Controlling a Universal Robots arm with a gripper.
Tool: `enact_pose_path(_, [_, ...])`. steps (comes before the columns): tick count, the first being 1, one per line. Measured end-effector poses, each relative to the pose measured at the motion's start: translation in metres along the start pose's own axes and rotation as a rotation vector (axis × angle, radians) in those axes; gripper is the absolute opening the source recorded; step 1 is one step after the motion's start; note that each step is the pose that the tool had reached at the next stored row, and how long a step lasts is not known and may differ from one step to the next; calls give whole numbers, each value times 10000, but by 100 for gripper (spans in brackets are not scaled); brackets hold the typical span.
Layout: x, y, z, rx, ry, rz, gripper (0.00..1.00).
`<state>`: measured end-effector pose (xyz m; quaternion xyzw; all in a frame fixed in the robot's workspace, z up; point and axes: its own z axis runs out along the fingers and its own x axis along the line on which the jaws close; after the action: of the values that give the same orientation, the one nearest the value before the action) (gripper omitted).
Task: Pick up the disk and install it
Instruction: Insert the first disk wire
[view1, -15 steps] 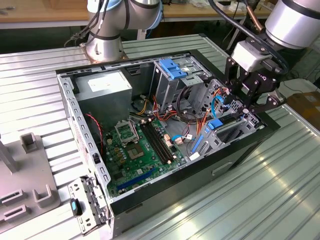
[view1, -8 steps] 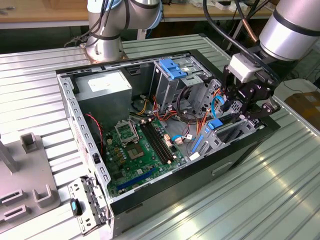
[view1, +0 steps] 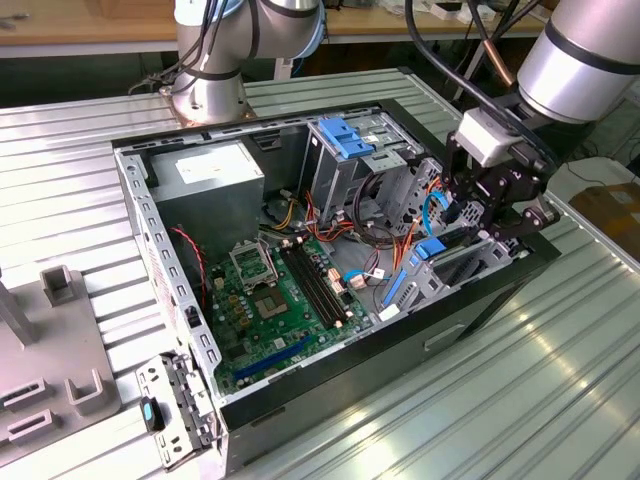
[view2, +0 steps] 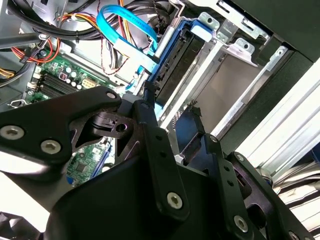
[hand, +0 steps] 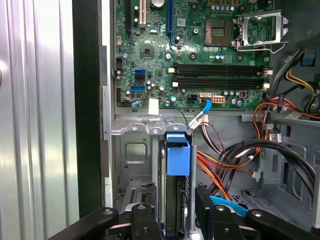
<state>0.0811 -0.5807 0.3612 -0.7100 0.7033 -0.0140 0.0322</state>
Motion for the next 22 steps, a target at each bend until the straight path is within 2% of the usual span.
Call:
enact_pose_path(6, [0,1,6,0,0,0,44])
enact_pose_path(7, [-13,-102,17,-22,-1,-1,44])
enact_pose_path(8, [-82,-112,-11,-28,16,-2,44])
enact_pose_path(9, [-110,-182,4,-31,7,-1,44])
enact_pose_path(10, [-186,-185,53,-31,-14,0,44])
enact_pose_path(13, [-190,-209,100,-30,-49,3,44])
enact_pose_path(16, [-190,-209,105,-30,-74,5,44])
enact_pose_path(17, [-189,-209,107,-28,-244,16,44])
enact_pose_path(18, [-189,-209,106,-26,-313,20,44])
enact_pose_path(22, [-189,-209,105,-27,-351,22,44])
